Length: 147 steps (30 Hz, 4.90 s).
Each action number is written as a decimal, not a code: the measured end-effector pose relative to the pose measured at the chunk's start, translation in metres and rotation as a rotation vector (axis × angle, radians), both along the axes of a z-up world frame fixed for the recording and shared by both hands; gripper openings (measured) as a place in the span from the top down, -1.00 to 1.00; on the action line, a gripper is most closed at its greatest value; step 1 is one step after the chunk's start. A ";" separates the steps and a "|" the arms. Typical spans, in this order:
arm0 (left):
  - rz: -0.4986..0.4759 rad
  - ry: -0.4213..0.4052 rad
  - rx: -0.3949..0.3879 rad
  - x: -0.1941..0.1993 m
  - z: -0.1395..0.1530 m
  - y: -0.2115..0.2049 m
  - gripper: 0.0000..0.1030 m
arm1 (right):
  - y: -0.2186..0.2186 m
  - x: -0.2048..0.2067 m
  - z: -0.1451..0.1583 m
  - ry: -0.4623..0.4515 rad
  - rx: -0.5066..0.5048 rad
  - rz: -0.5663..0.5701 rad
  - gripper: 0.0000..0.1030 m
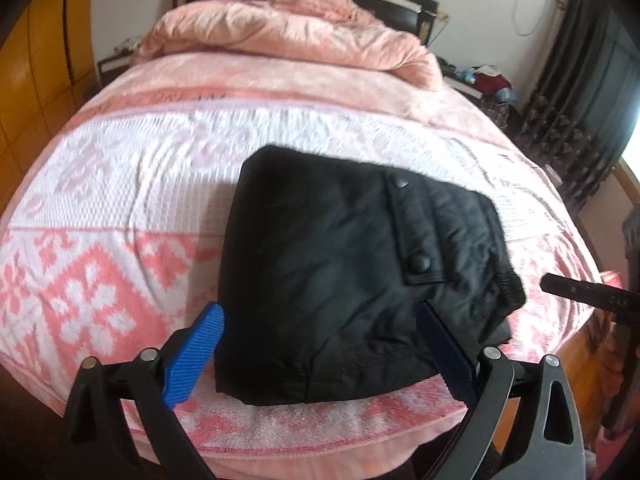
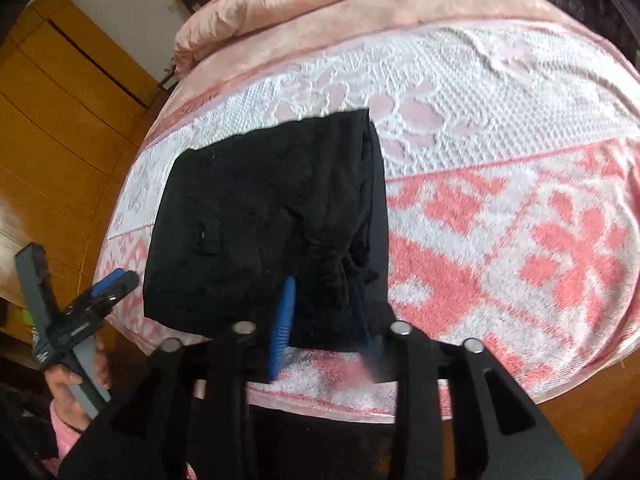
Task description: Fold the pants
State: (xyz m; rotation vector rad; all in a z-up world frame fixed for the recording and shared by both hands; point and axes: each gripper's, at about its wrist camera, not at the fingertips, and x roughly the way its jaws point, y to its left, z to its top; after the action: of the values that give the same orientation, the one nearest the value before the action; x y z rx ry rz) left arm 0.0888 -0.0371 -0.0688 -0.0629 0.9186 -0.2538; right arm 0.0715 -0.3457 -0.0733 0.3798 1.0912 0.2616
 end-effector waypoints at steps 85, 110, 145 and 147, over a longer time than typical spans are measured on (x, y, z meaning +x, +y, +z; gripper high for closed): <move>-0.148 0.370 -0.692 0.095 -0.090 0.070 0.29 | -0.011 0.071 -0.054 0.027 0.460 0.206 0.23; -0.057 0.230 -0.556 0.233 -0.086 0.051 0.25 | -0.003 0.255 -0.057 0.035 0.419 0.216 0.21; 0.103 0.086 -0.098 0.059 -0.028 0.030 -0.92 | 0.010 0.110 -0.031 -0.085 -0.052 -0.076 -0.94; 0.095 0.064 -0.058 0.049 -0.016 0.023 -0.92 | 0.018 0.085 -0.022 -0.118 -0.127 -0.092 -0.94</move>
State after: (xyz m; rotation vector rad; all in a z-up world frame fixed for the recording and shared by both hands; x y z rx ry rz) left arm 0.1378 -0.0141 -0.0845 -0.1688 0.9693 -0.1916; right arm 0.1561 -0.3275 -0.0950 0.2961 0.9661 0.1306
